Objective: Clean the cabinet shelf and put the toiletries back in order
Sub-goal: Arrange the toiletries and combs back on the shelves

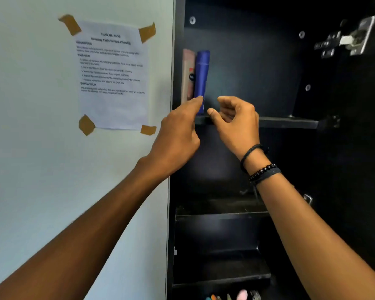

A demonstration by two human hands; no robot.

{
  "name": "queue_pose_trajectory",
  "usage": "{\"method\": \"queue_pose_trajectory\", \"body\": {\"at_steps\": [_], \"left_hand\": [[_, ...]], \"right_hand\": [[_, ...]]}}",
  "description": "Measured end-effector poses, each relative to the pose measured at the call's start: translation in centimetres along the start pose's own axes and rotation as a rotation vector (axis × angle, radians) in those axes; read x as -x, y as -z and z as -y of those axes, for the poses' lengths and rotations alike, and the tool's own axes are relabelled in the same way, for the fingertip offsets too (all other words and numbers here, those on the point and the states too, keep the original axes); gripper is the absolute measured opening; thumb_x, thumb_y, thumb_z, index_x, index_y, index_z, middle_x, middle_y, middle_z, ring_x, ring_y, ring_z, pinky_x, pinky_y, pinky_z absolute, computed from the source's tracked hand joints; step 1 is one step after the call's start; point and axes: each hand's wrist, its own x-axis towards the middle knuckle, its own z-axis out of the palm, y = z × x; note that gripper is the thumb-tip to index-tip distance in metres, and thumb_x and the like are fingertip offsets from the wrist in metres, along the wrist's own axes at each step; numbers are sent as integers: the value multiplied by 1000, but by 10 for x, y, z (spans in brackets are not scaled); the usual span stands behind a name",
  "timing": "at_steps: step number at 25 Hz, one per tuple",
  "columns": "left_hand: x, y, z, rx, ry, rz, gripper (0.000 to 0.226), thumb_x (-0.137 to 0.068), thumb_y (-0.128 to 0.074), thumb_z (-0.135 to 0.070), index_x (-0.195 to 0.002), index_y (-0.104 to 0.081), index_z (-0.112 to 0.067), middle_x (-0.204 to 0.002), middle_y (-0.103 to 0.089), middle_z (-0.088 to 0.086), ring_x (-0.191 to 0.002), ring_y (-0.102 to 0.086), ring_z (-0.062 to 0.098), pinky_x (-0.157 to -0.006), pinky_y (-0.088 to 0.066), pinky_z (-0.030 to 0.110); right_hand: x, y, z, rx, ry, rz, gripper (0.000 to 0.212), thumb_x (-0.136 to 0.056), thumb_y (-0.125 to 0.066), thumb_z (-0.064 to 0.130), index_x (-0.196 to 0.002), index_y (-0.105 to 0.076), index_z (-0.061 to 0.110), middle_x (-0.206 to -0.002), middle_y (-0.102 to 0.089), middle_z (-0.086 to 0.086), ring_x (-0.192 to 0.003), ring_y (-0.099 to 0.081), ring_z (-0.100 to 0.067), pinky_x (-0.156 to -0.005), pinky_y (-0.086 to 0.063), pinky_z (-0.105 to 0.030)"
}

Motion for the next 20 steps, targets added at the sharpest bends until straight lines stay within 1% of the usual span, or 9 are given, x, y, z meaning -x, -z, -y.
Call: {"method": "queue_pose_trajectory", "body": {"at_steps": [2,4,6,9,13,18,20], "left_hand": [[16,-3,5,69,-4,-32,55,-89,-52,2,-141,-42,-15,-140,-51,1,-126,-50,17,-101,-32,15],[34,-7,8,124,-8,-47,53,-90,-53,0,-140,-44,-16,-139,-52,-1,-126,-50,14,-102,-33,13],[59,-13,11,164,-12,-38,52,-90,-54,-1,-139,-45,-16,-138,-53,-1,-125,-50,11,-103,-35,13],[101,-25,16,211,-15,-2,50,-90,-54,0,-138,-47,-12,-137,-53,2,-124,-50,11,-104,-39,16],[157,-50,26,276,22,97,48,-90,-53,2,-136,-49,-10,-135,-55,4,-123,-52,12,-105,-41,18],[236,-87,40,313,150,280,45,-92,-50,0,-135,-50,-11,-134,-55,4,-122,-53,15,-103,-44,24],[266,-103,46,317,213,366,44,-93,-49,-1,-135,-49,-12,-134,-55,3,-122,-53,14,-104,-43,22]], "right_hand": [[22,4,0,-44,-22,-26,36,-81,-73,20,-114,-64,10,-110,-67,-2,-98,-65,-8,-85,-54,-17],[47,7,-1,-86,-40,-37,35,-81,-73,18,-114,-64,10,-112,-66,-3,-100,-64,-8,-87,-54,-18],[75,9,-5,-108,-73,-43,35,-81,-73,18,-114,-64,11,-113,-65,-2,-103,-64,-7,-89,-54,-21],[125,12,-18,-99,-142,-23,36,-82,-72,17,-116,-61,14,-117,-62,0,-108,-61,-7,-90,-53,-21],[193,13,-49,-63,-285,7,39,-83,-72,15,-119,-59,15,-121,-60,0,-112,-59,-8,-93,-52,-22],[288,13,-96,27,-514,49,41,-82,-72,15,-121,-57,18,-122,-58,1,-109,-58,-7,-92,-52,-19],[322,18,-118,78,-606,66,43,-82,-72,15,-122,-56,17,-124,-57,1,-109,-58,-8,-91,-52,-19]]}}
